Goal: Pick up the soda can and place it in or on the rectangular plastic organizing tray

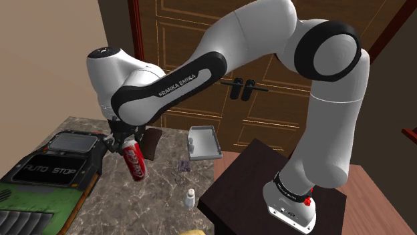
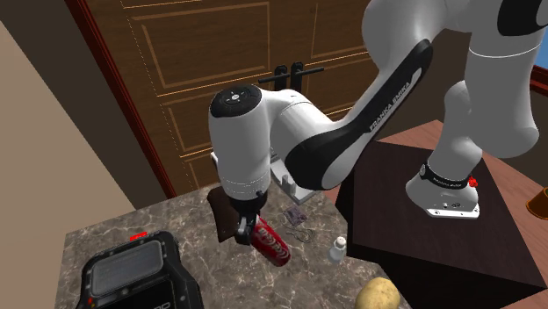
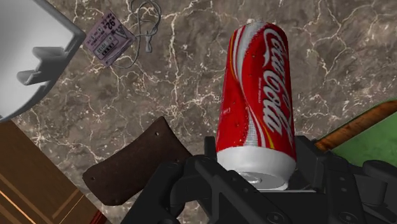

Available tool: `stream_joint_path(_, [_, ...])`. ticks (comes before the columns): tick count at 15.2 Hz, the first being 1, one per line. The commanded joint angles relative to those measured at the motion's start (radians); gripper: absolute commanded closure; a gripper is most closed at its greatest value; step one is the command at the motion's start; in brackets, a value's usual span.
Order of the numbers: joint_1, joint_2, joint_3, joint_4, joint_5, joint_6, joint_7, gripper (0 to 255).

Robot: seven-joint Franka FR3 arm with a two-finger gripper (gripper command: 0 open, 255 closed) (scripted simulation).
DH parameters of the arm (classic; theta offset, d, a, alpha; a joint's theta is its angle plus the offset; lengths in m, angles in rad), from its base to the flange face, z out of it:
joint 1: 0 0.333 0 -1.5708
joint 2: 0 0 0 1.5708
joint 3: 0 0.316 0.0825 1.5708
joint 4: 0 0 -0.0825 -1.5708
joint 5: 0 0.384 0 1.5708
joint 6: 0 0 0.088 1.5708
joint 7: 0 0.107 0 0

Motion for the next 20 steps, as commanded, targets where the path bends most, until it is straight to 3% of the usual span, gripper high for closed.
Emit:
stream_joint_path(1, [-0.002, -0.015, 0.004, 0.010, 0.008, -0.023, -0.005, 255])
stream_joint_path(3, [-0.003, -0.022, 0.006, 0.016, 0.013, -0.036, -0.008, 255])
stream_joint_path(10, [-0.130, -0.224, -0.012, -0.217, 0.110, 0.021, -0.181, 255])
stream_joint_path(20, [-0.254, -0.456, -0.114, -0.444, 0.215, 0.038, -0.464, 255])
